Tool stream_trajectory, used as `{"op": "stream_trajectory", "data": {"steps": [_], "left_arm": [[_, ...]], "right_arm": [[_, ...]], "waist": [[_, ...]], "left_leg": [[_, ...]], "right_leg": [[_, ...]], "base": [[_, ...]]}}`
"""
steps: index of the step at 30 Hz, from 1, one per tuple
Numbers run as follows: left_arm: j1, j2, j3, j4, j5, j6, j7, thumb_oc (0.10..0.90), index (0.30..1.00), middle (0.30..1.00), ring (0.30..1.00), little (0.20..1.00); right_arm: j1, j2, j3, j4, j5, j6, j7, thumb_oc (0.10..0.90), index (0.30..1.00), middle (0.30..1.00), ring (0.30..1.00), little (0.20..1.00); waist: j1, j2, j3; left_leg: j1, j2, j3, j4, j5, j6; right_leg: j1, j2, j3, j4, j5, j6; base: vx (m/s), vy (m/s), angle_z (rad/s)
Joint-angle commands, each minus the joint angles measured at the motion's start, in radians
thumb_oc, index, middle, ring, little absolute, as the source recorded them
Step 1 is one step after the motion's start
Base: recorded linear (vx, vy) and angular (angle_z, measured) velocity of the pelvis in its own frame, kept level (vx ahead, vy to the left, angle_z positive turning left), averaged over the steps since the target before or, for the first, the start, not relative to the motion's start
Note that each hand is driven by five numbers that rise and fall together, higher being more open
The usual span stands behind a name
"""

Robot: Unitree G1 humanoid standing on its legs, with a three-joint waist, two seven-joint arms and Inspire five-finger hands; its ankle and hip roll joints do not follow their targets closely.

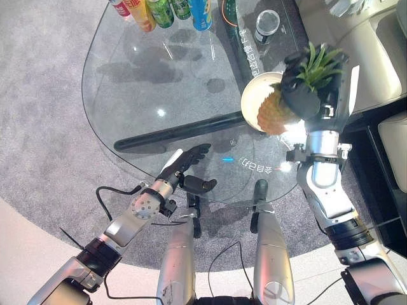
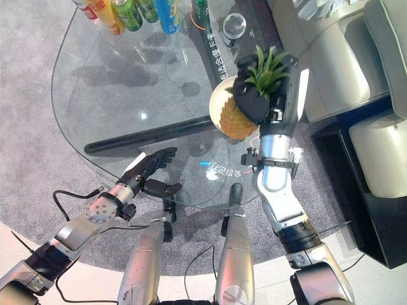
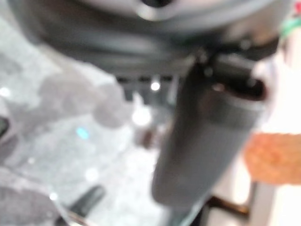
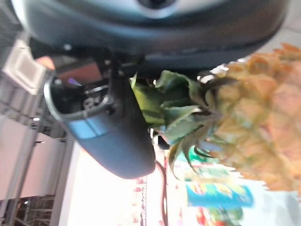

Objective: Pick up the fruit to the plate

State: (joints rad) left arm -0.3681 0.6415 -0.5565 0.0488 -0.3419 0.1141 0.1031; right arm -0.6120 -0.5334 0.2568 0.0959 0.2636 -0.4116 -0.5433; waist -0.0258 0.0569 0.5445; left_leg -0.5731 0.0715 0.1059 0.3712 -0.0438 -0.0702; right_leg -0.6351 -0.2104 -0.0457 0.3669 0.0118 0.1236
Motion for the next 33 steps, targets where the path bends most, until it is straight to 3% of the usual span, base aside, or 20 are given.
{"op": "stream_trajectory", "data": {"steps": [1, 11, 21, 26, 33], "left_arm": [[0.006, -0.038, -0.032, -0.079, -0.029, -0.049, 0.067, 0.8, 0.9, 0.9, 0.9, 0.9], [0.062, -0.091, -0.07, -0.003, -0.042, -0.084, 0.151, 0.8, 0.9, 0.9, 0.9, 0.9], [0.077, -0.089, -0.113, -0.005, -0.052, -0.096, 0.213, 0.8, 0.9, 0.9, 0.9, 0.9], [0.072, -0.098, -0.137, -0.024, -0.058, -0.093, 0.24, 0.8, 0.9, 0.9, 0.9, 0.9], [0.081, -0.09, -0.155, -0.045, -0.071, -0.098, 0.248, 0.8, 0.9, 0.9, 0.9, 0.9]], "right_arm": [[-0.188, -0.092, -0.066, -0.074, -0.055, -0.093, -0.074, 0.1, 0.3, 0.3, 0.3, 0.2], [-0.31, -0.126, -0.054, 0.013, -0.072, -0.056, -0.097, 0.1, 0.3, 0.3, 0.3, 0.2], [-0.431, -0.164, -0.031, 0.181, -0.122, -0.071, -0.228, 0.1, 0.3, 0.3, 0.3, 0.2], [-0.484, -0.182, -0.006, 0.259, -0.221, -0.061, -0.303, 0.1, 0.3, 0.3, 0.3, 0.2], [-0.527, -0.194, 0.002, 0.331, -0.218, -0.095, -0.362, 0.1, 0.3, 0.3, 0.3, 0.2]], "waist": [[0.008, 0.038, -0.025], [0.023, 0.067, -0.025], [0.05, 0.106, -0.025], [0.065, 0.125, -0.025], [0.079, 0.145, -0.025]], "left_leg": [[-0.06, -0.139, 0.081, 0.063, -0.069, 0.078], [-0.123, -0.148, 0.076, 0.066, -0.063, 0.079], [-0.191, -0.156, 0.052, 0.067, -0.047, 0.072], [-0.23, -0.157, 0.038, 0.068, -0.039, 0.071], [-0.268, -0.163, 0.02, 0.073, -0.032, 0.071]], "right_leg": [[0.013, 0.135, -0.124, -0.008, -0.061, -0.068], [-0.063, 0.142, -0.119, 0.011, -0.065, -0.077], [-0.147, 0.14, -0.127, 0.04, -0.072, -0.084], [-0.194, 0.136, -0.134, 0.059, -0.079, -0.089], [-0.239, 0.133, -0.135, 0.073, -0.082, -0.092]], "base": [[0.01, 0.035, -0.01], [0.0, 0.005, 0.0], [0.01, -0.001, 0.03], [0.01, -0.011, 0.02], [0.01, -0.008, 0.02]]}}
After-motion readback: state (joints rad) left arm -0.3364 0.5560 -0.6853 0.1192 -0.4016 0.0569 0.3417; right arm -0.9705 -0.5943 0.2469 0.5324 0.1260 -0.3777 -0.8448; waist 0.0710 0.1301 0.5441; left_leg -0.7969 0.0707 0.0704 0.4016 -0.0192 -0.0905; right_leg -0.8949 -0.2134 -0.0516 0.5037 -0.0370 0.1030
